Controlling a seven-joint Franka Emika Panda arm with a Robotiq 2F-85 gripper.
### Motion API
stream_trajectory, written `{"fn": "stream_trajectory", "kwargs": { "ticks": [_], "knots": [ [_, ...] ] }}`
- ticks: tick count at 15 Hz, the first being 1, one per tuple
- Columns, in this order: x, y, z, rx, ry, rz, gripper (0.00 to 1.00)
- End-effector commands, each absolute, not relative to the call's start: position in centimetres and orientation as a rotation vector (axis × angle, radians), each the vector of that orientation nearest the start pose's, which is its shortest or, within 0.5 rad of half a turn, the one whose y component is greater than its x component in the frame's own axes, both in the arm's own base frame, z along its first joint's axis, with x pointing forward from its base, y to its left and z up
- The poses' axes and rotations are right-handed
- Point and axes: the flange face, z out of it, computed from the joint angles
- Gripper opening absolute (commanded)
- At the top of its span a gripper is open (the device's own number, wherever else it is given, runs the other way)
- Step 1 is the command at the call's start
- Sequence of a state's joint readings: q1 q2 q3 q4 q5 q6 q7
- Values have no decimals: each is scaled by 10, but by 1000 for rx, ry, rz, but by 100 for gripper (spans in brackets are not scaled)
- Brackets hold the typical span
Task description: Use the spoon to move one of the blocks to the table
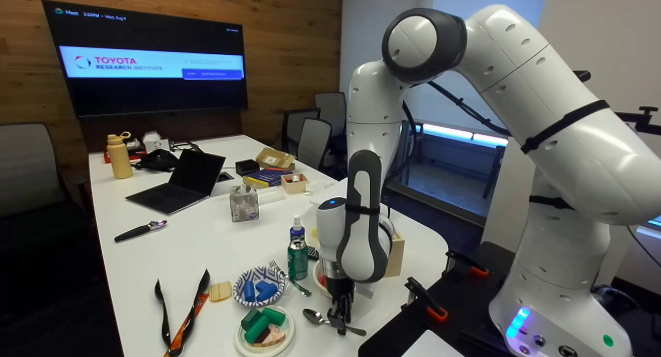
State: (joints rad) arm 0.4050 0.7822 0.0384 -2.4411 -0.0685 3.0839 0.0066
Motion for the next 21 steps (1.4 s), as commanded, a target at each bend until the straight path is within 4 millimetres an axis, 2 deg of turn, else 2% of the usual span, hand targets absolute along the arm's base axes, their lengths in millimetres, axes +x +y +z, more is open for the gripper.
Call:
{"fn": "stream_trajectory", "kwargs": {
  "ticks": [1,2,3,8,13,15,18,21],
  "knots": [
    [356,185,-10,-3061,-791,188,12],
    [357,186,-10,-3066,-796,182,3],
    [357,185,-11,-3074,-800,181,0],
    [360,191,1,-3092,-821,195,3],
    [367,208,43,-3130,-764,308,3],
    [379,215,68,-3174,-706,393,3],
    [413,216,100,-3253,-639,512,3],
    [450,208,115,-3337,-573,641,3]
  ]
}}
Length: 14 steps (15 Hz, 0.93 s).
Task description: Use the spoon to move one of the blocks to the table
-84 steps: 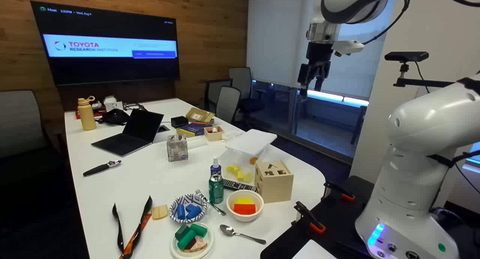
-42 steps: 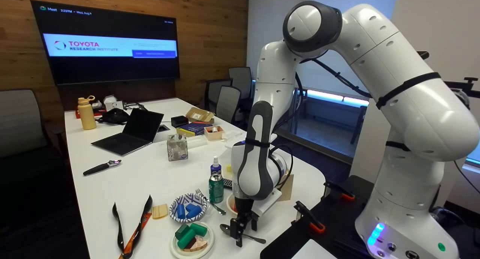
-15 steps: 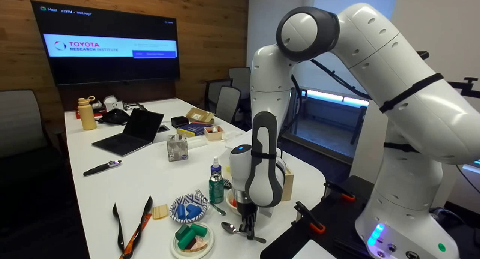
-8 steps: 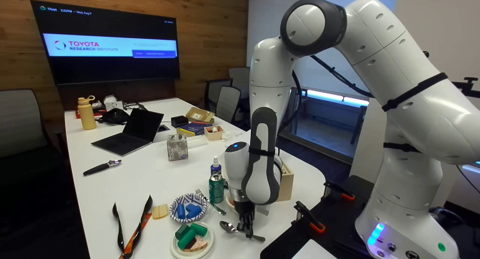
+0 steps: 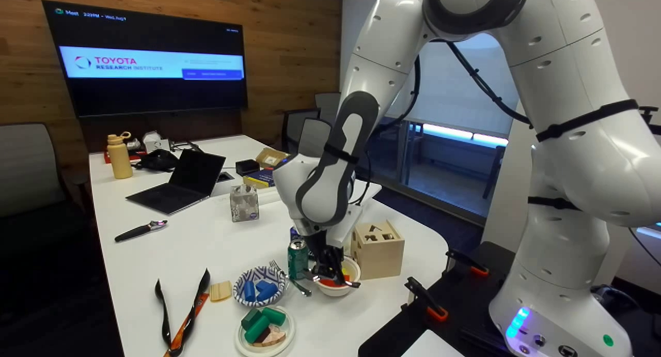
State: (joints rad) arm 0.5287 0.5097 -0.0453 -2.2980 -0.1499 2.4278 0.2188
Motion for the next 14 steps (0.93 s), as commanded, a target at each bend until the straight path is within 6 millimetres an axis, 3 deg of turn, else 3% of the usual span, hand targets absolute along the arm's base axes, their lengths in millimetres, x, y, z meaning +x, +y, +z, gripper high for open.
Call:
{"fn": "stream_trajectory", "kwargs": {
  "ticks": [1,6,11,14],
  "knots": [
    [462,203,114,-3347,-558,704,3],
    [492,175,91,-3349,-444,1064,3],
    [499,164,44,-3324,-401,1297,3],
    [500,164,32,-3343,-347,1413,3]
  ]
}}
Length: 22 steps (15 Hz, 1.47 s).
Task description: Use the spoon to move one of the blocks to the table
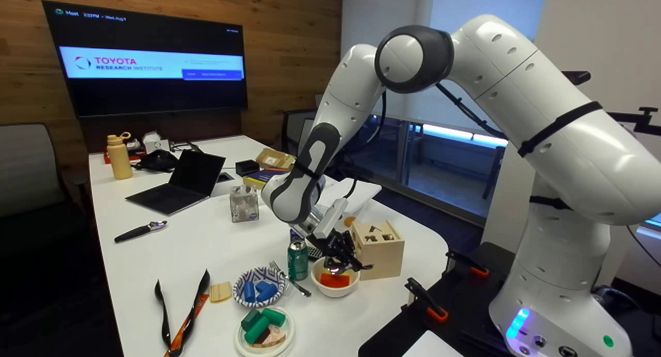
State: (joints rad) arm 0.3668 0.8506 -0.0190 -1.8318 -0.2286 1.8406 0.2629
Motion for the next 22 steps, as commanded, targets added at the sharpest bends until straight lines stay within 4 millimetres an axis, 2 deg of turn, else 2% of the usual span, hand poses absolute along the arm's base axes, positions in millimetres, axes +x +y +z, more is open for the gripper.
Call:
{"fn": "stream_trajectory", "kwargs": {
  "ticks": [1,3,7,11,13,20,22],
  "knots": [
    [500,165,30,-3346,-327,1452,3],
    [500,168,27,-3340,-293,1538,3],
    [502,173,7,-3284,-346,1614,3],
    [505,177,-11,-3268,-381,1585,3],
    [508,178,-14,-3280,-379,1537,3],
    [521,187,5,-3372,-359,1236,3],
    [522,189,18,-3394,-336,1189,3]
  ]
}}
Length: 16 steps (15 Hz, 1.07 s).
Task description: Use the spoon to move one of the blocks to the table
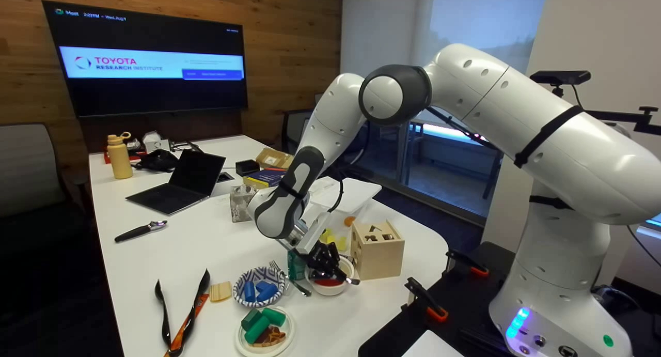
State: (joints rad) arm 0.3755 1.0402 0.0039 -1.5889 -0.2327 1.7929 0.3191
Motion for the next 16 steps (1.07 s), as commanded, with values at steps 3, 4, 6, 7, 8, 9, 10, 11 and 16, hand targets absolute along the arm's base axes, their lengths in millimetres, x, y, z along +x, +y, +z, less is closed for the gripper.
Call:
{"fn": "stream_trajectory", "kwargs": {
  "ticks": [3,4,6,7,8,9,10,11,16],
  "knots": [
    [516,192,44,-3414,-258,1169,3],
    [514,192,52,-3416,-231,1172,3],
    [506,190,63,-3394,-138,1268,3],
    [501,187,63,-3373,-92,1344,3],
    [496,185,62,-3357,-69,1403,3],
    [492,182,56,-3349,-53,1466,3],
    [490,179,50,-3341,-50,1509,3],
    [489,176,41,-3344,-53,1539,3],
    [491,168,8,-3374,-65,1591,3]
  ]
}}
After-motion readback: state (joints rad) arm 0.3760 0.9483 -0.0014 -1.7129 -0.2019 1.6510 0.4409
